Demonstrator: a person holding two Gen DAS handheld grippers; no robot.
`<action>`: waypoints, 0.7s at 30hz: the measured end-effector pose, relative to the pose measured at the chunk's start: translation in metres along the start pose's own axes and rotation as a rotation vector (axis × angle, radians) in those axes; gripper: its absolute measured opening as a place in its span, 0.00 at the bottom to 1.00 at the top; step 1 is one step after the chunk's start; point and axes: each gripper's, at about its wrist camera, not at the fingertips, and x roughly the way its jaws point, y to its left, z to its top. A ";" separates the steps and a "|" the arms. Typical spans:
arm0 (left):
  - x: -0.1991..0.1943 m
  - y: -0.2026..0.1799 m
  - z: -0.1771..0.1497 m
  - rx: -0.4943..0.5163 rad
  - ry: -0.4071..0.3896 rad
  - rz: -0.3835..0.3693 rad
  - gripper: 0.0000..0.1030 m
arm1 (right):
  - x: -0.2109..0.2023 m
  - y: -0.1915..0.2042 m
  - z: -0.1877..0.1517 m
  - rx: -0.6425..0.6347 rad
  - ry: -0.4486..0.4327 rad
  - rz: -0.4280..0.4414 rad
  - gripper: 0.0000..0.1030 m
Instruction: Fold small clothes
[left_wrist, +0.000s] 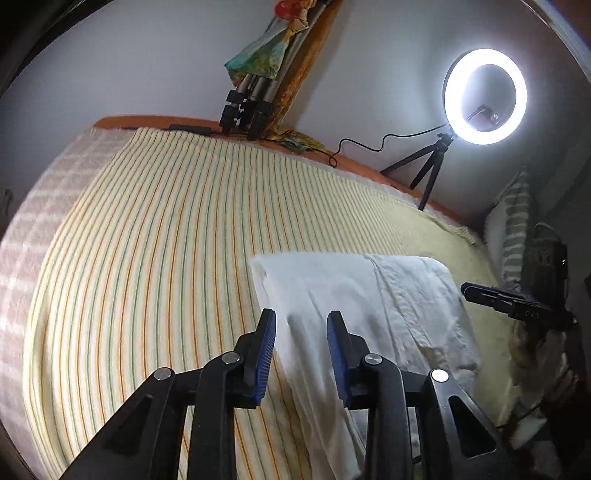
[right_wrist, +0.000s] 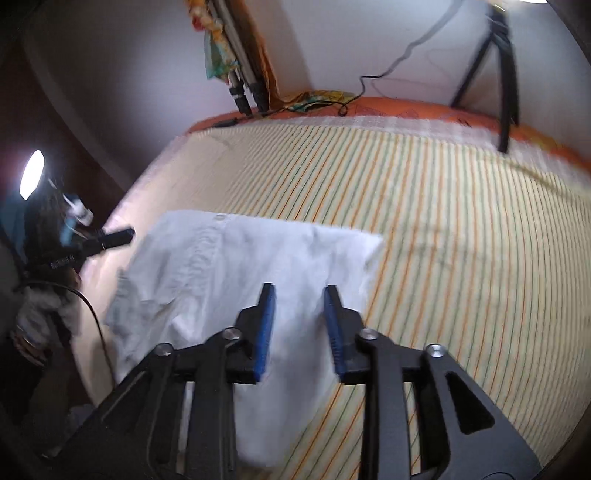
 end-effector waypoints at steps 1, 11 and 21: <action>-0.005 0.002 -0.009 -0.029 0.006 -0.024 0.29 | -0.009 -0.005 -0.012 0.043 -0.008 0.035 0.41; -0.004 0.024 -0.057 -0.321 0.041 -0.214 0.28 | -0.020 -0.037 -0.106 0.359 0.018 0.238 0.42; -0.001 0.038 -0.064 -0.475 0.015 -0.322 0.27 | 0.003 -0.035 -0.094 0.392 0.022 0.279 0.19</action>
